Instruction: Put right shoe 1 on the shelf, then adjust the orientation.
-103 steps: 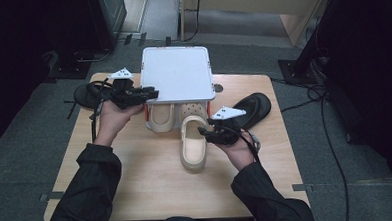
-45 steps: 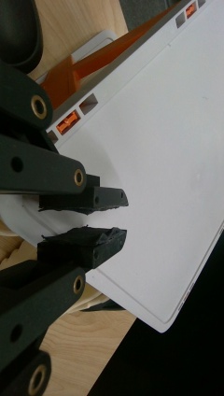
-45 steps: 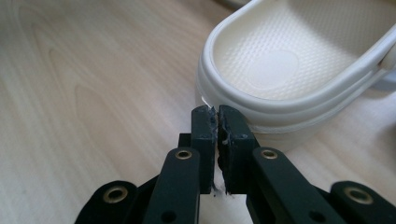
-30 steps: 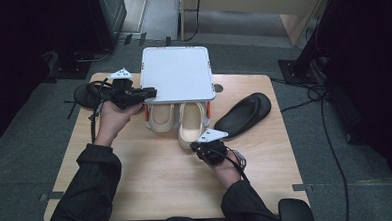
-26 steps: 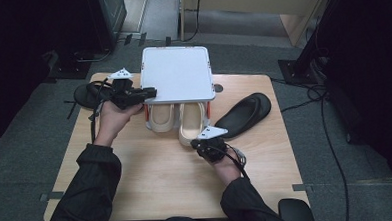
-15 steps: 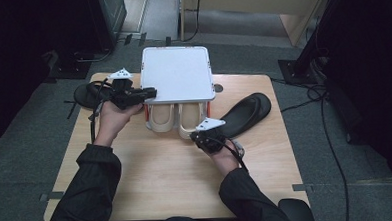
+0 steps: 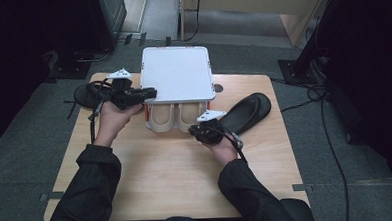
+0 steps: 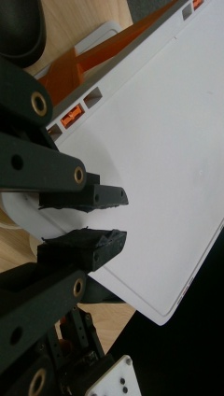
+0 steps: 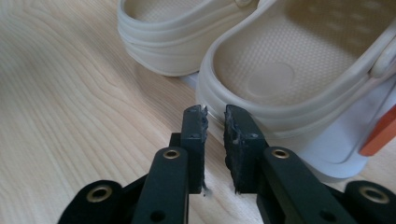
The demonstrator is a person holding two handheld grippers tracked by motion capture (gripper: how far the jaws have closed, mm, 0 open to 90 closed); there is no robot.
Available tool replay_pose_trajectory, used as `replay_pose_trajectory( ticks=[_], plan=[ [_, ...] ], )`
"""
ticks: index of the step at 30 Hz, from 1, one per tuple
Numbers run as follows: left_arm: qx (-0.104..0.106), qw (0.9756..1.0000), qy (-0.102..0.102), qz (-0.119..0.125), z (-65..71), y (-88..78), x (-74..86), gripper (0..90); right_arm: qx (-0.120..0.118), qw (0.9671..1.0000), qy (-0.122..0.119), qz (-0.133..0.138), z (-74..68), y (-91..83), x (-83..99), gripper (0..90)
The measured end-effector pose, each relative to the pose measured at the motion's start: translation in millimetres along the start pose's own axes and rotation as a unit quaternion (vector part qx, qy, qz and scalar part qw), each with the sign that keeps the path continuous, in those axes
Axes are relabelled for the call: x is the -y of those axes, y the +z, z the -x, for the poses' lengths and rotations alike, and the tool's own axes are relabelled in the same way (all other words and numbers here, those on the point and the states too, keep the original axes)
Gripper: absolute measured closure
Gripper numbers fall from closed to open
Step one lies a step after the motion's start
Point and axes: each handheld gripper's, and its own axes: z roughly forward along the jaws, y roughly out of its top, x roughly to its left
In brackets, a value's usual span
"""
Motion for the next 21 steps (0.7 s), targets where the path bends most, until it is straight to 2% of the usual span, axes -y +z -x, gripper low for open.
replay_pose_trajectory(
  ticks=[3,9,13,18,21],
  plan=[
    [-0.005,1.0,0.007,0.004,0.5,-0.5,-0.4,67.4,-0.014,0.9999,0.005,0.002,0.5,-3.3,0.3,69.4],
    [-0.013,0.9997,-0.019,0.001,-1.4,-6.4,-3.0,55.3,-0.034,0.9993,-0.002,-0.015,-4.5,-20.2,3.0,58.7],
    [-0.021,0.9996,-0.018,0.004,-1.5,-13.3,-4.4,52.0,-0.042,0.9991,-0.008,0.003,-7.1,-36.3,8.7,55.5],
    [-0.037,0.9992,-0.014,0.011,-0.7,-25.5,-5.6,48.8,-0.052,0.9986,-0.011,0.006,-7.7,-50.5,24.7,53.9],
    [-0.04,0.999,-0.017,0.015,-2.6,-31.3,-5.4,47.8,-0.055,0.9984,-0.011,0.003,-5.6,-51.9,33.2,52.4]
  ],
)
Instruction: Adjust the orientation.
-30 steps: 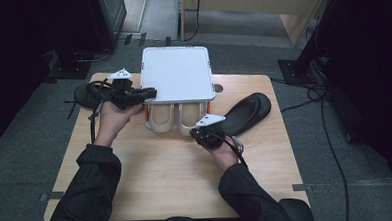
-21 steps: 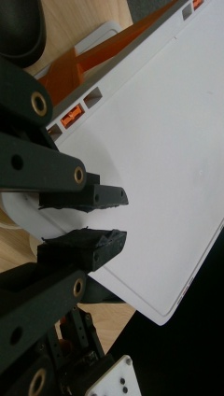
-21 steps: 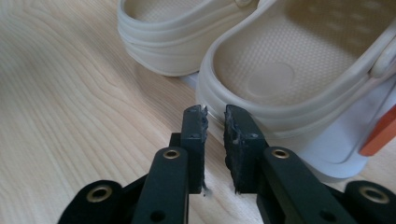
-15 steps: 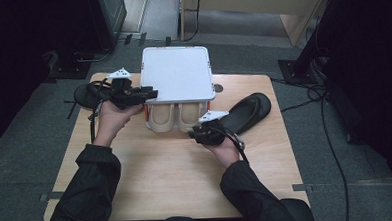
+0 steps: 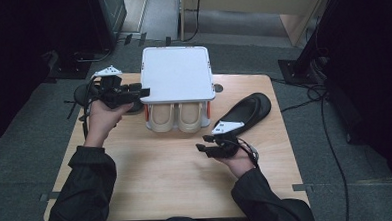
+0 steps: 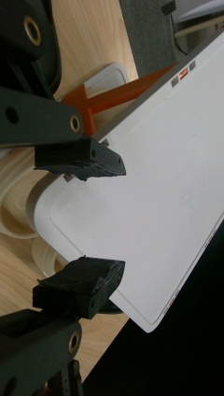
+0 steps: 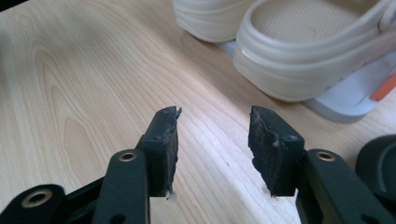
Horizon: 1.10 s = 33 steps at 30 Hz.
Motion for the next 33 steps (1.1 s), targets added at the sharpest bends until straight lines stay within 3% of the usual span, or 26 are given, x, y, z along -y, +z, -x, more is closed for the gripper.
replay_pose_trajectory(
  ticks=[4,14,20,26,33],
  plan=[
    [-0.01,0.9999,-0.002,-0.005,-3.4,-5.5,1.2,46.9,-0.008,0.9998,0.019,-0.001,4.9,2.7,1.6,52.0],
    [-0.044,0.999,-0.009,-0.001,-16.0,-22.8,14.3,49.2,-0.017,0.9998,0.006,0.002,6.4,10.4,-7.2,53.6],
    [-0.059,0.998,-0.021,-0.003,-33.0,-27.6,27.2,53.3,-0.035,0.9993,0.008,0.002,4.1,18.8,-12.9,56.2],
    [-0.074,0.9965,-0.037,-0.009,-52.6,-22.3,39.5,60.5,-0.038,0.9992,-0.008,-0.008,0.3,25.4,-15.3,56.0],
    [-0.081,0.9951,-0.055,-0.018,-70.7,-7.0,48.6,66.5,-0.038,0.9992,-0.009,-0.007,-2.0,26.0,-12.3,55.0]
  ],
)
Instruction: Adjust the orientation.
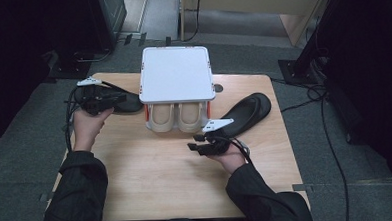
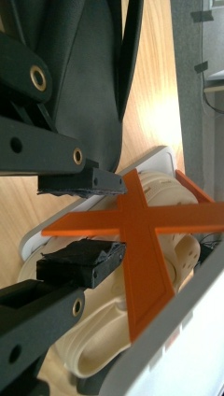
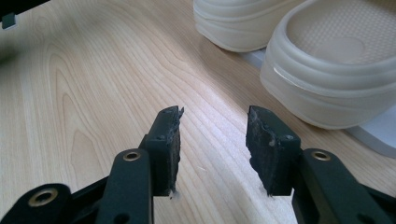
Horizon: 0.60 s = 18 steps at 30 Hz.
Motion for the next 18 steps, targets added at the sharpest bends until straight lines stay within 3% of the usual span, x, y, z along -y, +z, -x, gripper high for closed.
replay_pose_trajectory(
  ticks=[10,14,18],
  plan=[
    [-0.018,0.9997,-0.012,-0.01,-18.0,31.0,8.3,69.1,0.009,1.0,0.002,-0.001,-1.3,-6.5,6.6,54.6],
    [-0.023,0.9993,-0.026,-0.013,-27.5,42.4,13.8,70.1,0.014,0.9999,0.003,0.006,-1.8,-9.3,8.4,54.6],
    [-0.041,0.9987,-0.017,-0.027,-33.1,53.6,20.2,70.4,0.017,0.9998,0.008,0.005,-1.0,-11.7,10.7,54.6]
  ],
)
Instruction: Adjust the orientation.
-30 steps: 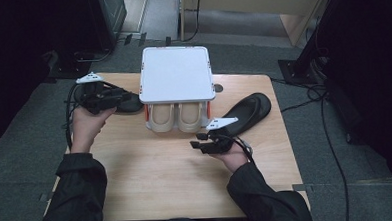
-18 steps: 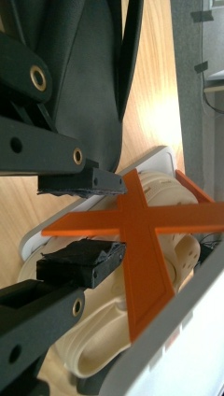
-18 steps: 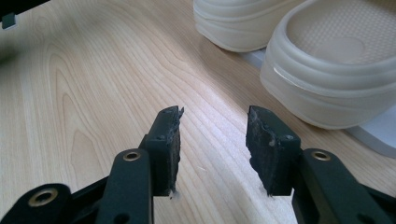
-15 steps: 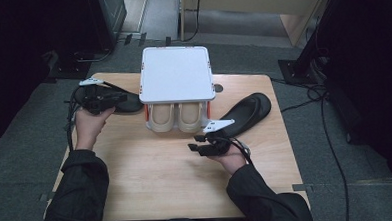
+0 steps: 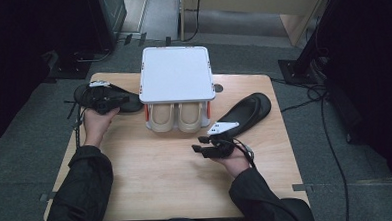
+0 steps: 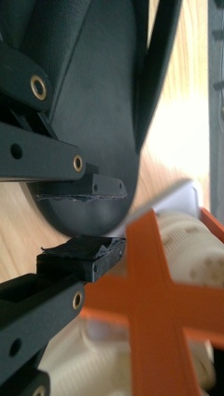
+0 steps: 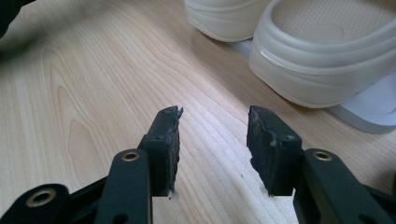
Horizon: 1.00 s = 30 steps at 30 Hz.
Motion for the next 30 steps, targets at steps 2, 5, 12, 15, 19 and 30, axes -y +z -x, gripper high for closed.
replay_pose_trajectory(
  ticks=[2,5,12,15,19,30],
  plan=[
    [-0.003,0.9999,-0.004,-0.009,-3.8,6.0,3.5,70.9,0.001,1.0,0.0,0.001,0.2,-0.8,0.2,54.6],
    [-0.01,0.9995,-0.007,-0.028,-8.4,13.3,8.8,72.0,0.001,1.0,0.0,0.0,-0.1,-0.8,0.2,54.6],
    [-0.006,0.9992,-0.007,-0.039,-11.9,19.0,14.6,73.3,0.001,1.0,-0.001,0.0,0.1,-0.5,0.0,54.6],
    [-0.005,0.9991,-0.011,-0.039,-12.1,18.6,15.2,74.0,0.003,1.0,-0.001,0.003,0.7,-1.1,-0.1,54.6],
    [-0.007,0.9989,-0.006,-0.046,-10.4,15.5,17.0,75.4,0.002,1.0,0.001,0.003,1.1,-1.8,-0.1,54.5],
    [0.006,0.9988,-0.016,-0.045,-10.6,2.7,28.2,76.9,-0.006,0.9999,0.005,0.008,3.7,-1.7,-2.7,54.4]
  ],
)
